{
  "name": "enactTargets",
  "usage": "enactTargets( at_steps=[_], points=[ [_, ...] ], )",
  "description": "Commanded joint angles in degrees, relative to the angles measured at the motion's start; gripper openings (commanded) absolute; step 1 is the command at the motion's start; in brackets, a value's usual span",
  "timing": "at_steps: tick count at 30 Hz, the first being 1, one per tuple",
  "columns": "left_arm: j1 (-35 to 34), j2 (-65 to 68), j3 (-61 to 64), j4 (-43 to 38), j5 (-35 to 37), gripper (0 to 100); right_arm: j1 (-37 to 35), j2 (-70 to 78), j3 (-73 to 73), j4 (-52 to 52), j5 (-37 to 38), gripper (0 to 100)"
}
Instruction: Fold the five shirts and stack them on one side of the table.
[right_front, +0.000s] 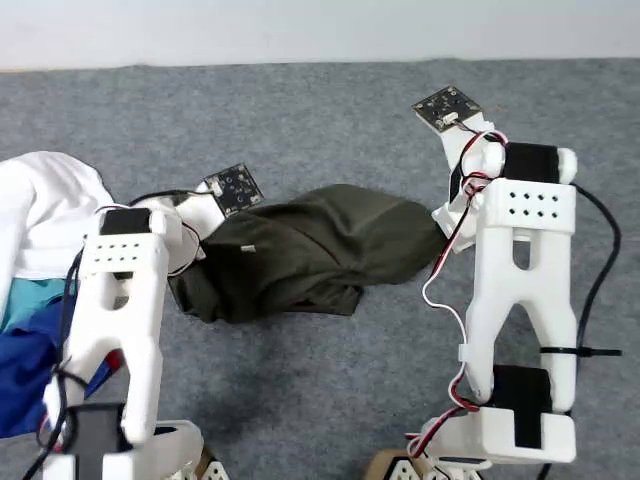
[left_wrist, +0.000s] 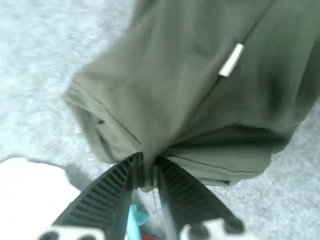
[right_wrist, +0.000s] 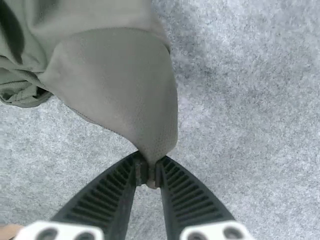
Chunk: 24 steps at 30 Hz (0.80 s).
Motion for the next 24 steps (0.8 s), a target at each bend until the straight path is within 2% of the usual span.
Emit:
enactTargets(
  at_steps=[1, 5, 9, 14, 24],
  points=[
    [0.26, -5.89, -0.66, 0.09, 2.46, 0, -0.4, -0.92, -0.7, -0.22, -0.62, 0.9],
    [-0.62, -9.49, -1.01, -0.79, 8.26, 0, -0.13, -1.71, -4.31, 1.8, -2.2, 0.9],
    [-5.1, -13.19, -4.35, -3.25, 15.82, 0, -0.57, -4.79, -11.16, 2.77, -3.78, 0.9],
    [-9.58, -17.14, -14.64, -3.34, 22.59, 0, -0.57, -8.48, -19.52, 4.79, -4.13, 0.9],
    [-10.73, -17.76, -35.12, -3.52, 36.31, 0, -0.04, -9.36, -43.16, 9.8, -4.04, 0.9]
  ],
)
